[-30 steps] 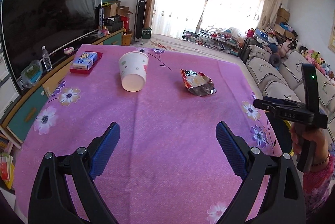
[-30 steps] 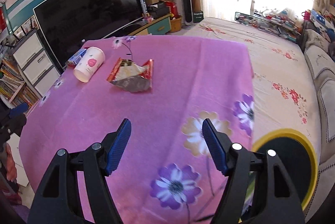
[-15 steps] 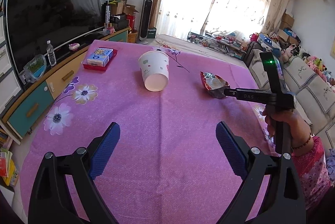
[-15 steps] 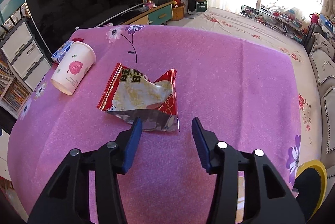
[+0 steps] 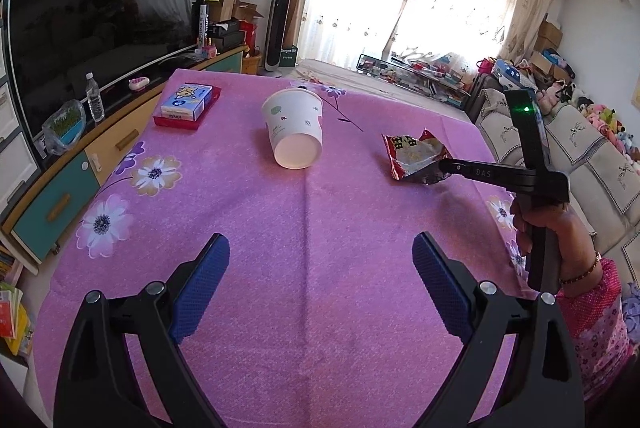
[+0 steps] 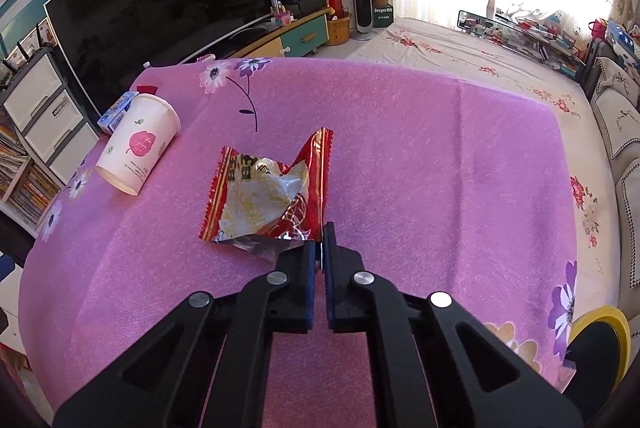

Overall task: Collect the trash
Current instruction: 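Grasp the red snack wrapper with the right gripper, then carry the snack wrapper over the bin and open the right gripper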

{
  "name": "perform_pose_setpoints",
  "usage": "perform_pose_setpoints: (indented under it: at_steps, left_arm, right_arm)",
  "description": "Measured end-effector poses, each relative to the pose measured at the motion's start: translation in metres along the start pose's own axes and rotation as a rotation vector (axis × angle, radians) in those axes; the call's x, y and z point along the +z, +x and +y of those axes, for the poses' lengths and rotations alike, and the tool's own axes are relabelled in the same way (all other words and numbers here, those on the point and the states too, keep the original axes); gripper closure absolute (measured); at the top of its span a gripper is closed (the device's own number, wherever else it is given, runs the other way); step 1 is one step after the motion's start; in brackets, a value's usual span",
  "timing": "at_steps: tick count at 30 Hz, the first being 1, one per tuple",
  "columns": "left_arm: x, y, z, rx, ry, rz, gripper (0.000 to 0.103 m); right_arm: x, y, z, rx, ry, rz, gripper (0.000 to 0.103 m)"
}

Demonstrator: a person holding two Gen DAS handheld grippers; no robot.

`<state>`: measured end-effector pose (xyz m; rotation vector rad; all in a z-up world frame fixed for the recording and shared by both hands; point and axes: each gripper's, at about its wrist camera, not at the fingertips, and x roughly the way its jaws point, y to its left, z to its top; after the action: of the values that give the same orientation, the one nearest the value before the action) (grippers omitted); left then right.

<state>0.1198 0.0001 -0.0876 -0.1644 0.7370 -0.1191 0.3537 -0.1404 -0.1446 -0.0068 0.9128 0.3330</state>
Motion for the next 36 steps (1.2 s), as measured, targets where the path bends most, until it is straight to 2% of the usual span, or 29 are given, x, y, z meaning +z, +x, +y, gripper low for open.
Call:
perform_pose_setpoints:
  at_steps: [7,15,21,26,32,36]
  left_arm:
    - [-0.001,-0.003,-0.008,-0.007,0.017,-0.008,0.012]
    - [-0.003,-0.009,-0.020,-0.024,0.036,-0.020,0.012]
    - [-0.003,-0.014,-0.037,-0.037,0.069,-0.026,0.012]
    - [-0.004,-0.018,-0.052,-0.048,0.090,-0.032,0.012]
    - [-0.006,-0.018,-0.072,-0.069,0.110,-0.024,0.012]
    - [-0.007,-0.020,-0.088,-0.078,0.139,-0.022,0.012]
  right_arm:
    - [-0.014,-0.047,-0.001,0.024,0.020,-0.071,0.099]
    - [-0.049,-0.108,-0.031,0.008,0.085,-0.139,0.099]
    - [-0.086,-0.154,-0.072,-0.060,0.167,-0.182,0.099]
    - [-0.130,-0.184,-0.124,-0.165,0.268,-0.180,0.099]
    - [-0.175,-0.201,-0.178,-0.255,0.384,-0.159,0.099]
    - [-0.189,-0.202,-0.196,-0.302,0.412,-0.149,0.099]
